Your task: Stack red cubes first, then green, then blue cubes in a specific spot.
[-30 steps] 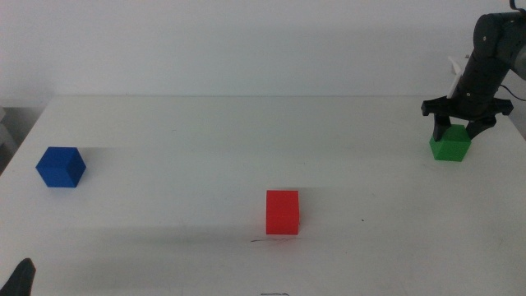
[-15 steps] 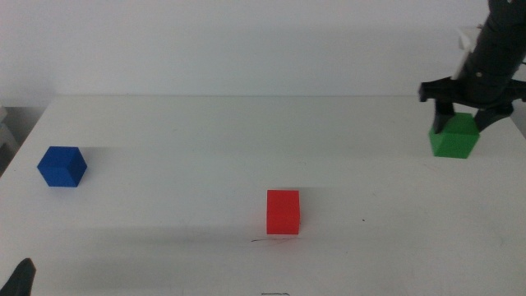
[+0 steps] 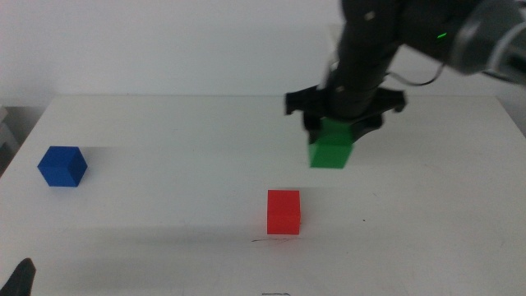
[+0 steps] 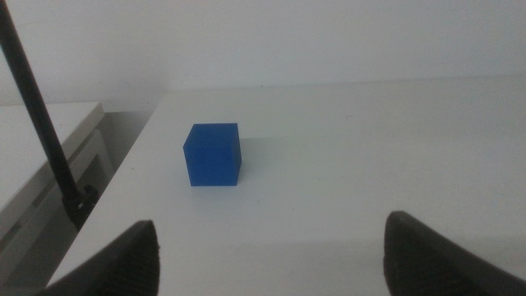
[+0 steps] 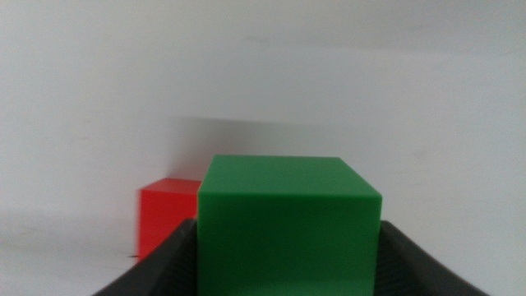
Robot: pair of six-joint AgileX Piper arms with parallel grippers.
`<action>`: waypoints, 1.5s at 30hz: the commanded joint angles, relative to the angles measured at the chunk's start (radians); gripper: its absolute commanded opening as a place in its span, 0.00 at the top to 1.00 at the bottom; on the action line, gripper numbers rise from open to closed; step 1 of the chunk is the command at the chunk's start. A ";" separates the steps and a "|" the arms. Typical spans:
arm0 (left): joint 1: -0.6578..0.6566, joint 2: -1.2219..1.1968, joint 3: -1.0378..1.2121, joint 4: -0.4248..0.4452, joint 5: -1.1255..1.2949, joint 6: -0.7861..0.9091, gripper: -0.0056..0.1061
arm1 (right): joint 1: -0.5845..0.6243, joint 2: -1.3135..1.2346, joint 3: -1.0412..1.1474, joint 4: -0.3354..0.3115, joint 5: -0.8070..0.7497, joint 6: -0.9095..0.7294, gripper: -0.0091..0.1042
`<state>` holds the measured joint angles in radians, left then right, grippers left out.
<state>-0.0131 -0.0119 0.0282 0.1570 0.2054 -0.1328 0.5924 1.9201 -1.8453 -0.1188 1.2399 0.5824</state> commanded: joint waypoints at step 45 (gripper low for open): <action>-0.002 -0.026 -0.001 -0.002 -0.072 -0.005 0.11 | 0.152 0.117 -0.092 -0.059 0.057 0.275 0.93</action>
<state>-0.0131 -0.0119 0.0282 0.1570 0.2054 -0.1328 0.7436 2.1068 -1.9156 -0.1487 1.2324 0.8498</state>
